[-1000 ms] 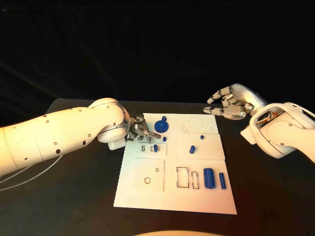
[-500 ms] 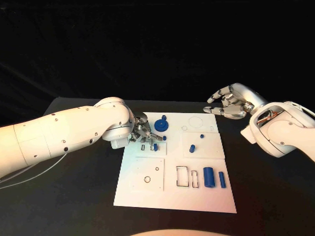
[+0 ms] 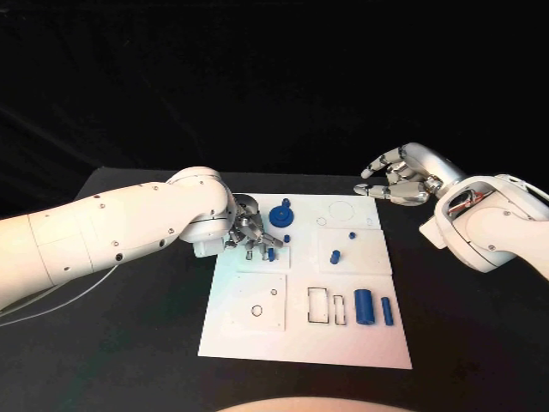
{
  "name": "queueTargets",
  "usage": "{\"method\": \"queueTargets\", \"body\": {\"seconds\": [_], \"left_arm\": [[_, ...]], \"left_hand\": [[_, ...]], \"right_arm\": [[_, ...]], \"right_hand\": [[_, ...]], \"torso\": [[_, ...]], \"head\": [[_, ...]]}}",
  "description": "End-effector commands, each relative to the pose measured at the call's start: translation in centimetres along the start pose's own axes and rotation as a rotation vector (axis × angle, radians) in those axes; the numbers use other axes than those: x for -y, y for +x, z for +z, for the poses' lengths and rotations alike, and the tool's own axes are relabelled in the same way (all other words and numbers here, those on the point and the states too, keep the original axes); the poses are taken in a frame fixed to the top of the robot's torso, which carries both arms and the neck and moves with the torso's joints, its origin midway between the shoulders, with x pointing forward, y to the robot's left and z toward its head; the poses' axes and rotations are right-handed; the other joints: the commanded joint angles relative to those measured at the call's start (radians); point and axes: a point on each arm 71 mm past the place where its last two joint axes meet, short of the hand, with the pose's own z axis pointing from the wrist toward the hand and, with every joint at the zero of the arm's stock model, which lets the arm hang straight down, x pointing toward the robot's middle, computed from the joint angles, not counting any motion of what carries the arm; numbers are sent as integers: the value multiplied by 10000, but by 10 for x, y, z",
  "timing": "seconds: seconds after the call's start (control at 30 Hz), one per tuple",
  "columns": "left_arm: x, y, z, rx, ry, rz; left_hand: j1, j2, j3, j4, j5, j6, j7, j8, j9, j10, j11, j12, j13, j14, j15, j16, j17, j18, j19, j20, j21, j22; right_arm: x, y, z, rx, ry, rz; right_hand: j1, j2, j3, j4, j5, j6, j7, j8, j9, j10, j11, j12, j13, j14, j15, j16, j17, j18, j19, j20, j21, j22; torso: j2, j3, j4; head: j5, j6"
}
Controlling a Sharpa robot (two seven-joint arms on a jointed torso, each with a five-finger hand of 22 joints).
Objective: Assemble the parts on the task board
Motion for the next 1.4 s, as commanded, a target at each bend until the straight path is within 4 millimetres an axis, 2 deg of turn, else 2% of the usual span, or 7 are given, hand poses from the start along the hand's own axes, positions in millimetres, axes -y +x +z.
{"method": "queueTargets", "body": {"seconds": [0.03, 1.03, 1.23, 1.4], "left_arm": [[1, 1, 0, -228, -38, 277], [8, 5, 4, -555, 28, 473], [8, 5, 4, -595, 25, 450], [8, 6, 4, -662, 41, 432]], "left_hand": [[108, -7, -60, -14, 16, -61, -14, 63, 32, -78, -19, -43, -10, 155, 45, -47, -17, -166, -68, 28, -5, -7], [667, 94, 68, -44, 26, -170, -17, 140, 384, -119, -21, 21, 28, 137, 49, -77, -26, -161, -126, 68, 33, 26], [861, 216, 169, -45, 32, -201, -20, 156, 491, -124, -26, 39, 36, 138, 45, -77, -19, -161, -138, 75, 48, 41], [1284, 448, 444, -93, 51, -258, -48, 166, 641, -135, -52, 54, 40, 140, 23, -77, -10, -162, -147, 79, 74, 69]], "right_arm": [[0, 1, 0, -101, 2, -65], [-2, 3, 1, -231, -33, -69], [-2, 3, 1, -272, -38, -73], [-3, 4, 1, -305, -46, -75]], "right_hand": [[-105, -6, -54, 3, 43, -48, 25, 40, 14, -24, -50, -65, 63, 677, -67, -40, 1260, 57, -65, -9, -67, 1199], [-63, 37, -68, 34, 208, -58, 22, 63, 21, -26, -53, -74, 54, 675, -72, -59, 1241, 63, -76, -13, -103, 1182], [-63, 37, -68, 34, 208, -58, 22, 63, 21, -26, -53, -74, 54, 675, -72, -59, 1241, 63, -76, -13, -103, 1182], [-59, 45, -69, 38, 227, -57, 22, 67, 22, -27, -54, -76, 51, 672, -72, -68, 1228, 64, -80, -14, -111, 1177]], "torso": [[-7, 1, 7], [-2, -2, 6], [5, 2, 2], [3, 1, -1]], "head": [[7, -29], [-22, -112], [-24, -130], [-28, -153]]}}
